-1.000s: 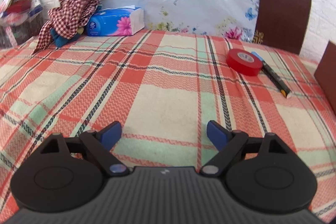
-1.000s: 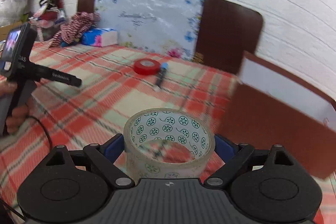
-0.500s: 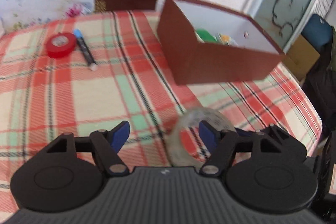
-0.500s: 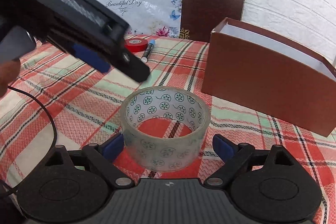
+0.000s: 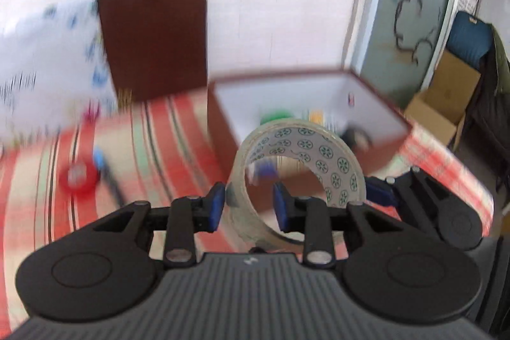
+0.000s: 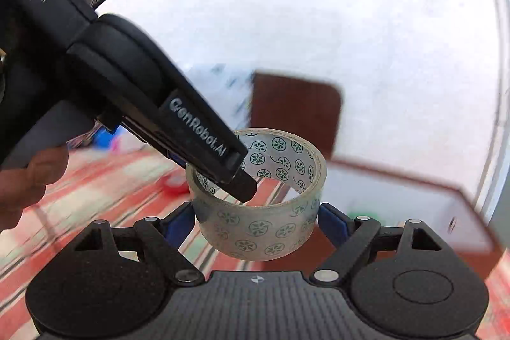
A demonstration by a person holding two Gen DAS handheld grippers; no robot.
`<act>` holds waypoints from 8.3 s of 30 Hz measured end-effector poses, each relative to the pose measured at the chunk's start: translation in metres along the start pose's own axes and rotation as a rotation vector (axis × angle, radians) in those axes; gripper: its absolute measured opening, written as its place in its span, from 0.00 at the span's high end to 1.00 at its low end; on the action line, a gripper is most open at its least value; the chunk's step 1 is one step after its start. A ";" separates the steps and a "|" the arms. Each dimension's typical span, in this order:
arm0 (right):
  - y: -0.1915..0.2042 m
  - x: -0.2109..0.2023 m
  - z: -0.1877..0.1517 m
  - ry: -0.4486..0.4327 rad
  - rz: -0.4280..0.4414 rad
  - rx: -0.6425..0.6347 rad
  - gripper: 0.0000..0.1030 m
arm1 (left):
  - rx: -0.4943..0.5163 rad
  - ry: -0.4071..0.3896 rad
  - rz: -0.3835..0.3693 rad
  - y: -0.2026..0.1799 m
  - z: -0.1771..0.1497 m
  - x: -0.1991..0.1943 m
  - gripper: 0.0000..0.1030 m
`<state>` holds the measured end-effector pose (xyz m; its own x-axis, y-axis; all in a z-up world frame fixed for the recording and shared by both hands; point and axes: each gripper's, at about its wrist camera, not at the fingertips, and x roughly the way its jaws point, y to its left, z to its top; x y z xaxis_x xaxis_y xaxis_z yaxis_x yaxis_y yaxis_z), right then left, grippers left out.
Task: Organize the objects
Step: 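Carry the clear tape into the brown box and open the right gripper, then grasp the red tape roll with the right gripper, then lower the red tape into the brown box and open the right gripper, then move the right gripper back toward the blue-capped marker, then grasp the blue-capped black marker with the right gripper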
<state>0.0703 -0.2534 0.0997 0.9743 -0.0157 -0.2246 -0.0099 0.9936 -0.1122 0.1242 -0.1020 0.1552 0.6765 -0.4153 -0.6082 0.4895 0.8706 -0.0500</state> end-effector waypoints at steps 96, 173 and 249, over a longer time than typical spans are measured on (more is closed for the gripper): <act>0.068 0.031 -0.067 0.406 0.172 0.031 0.25 | -0.410 0.015 0.504 0.249 -0.145 0.026 0.17; -0.105 -0.059 -0.012 0.034 -0.176 0.611 0.21 | 0.066 -0.040 0.273 -0.082 -0.031 -0.021 0.12; 0.106 0.171 -0.032 0.353 0.121 0.097 0.84 | -0.435 -0.040 0.630 0.232 -0.197 -0.013 0.00</act>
<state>0.2283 -0.1541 0.0181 0.8300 0.0813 -0.5517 -0.0819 0.9964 0.0237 0.1202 0.1576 -0.0046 0.7791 0.1921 -0.5968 -0.2506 0.9680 -0.0156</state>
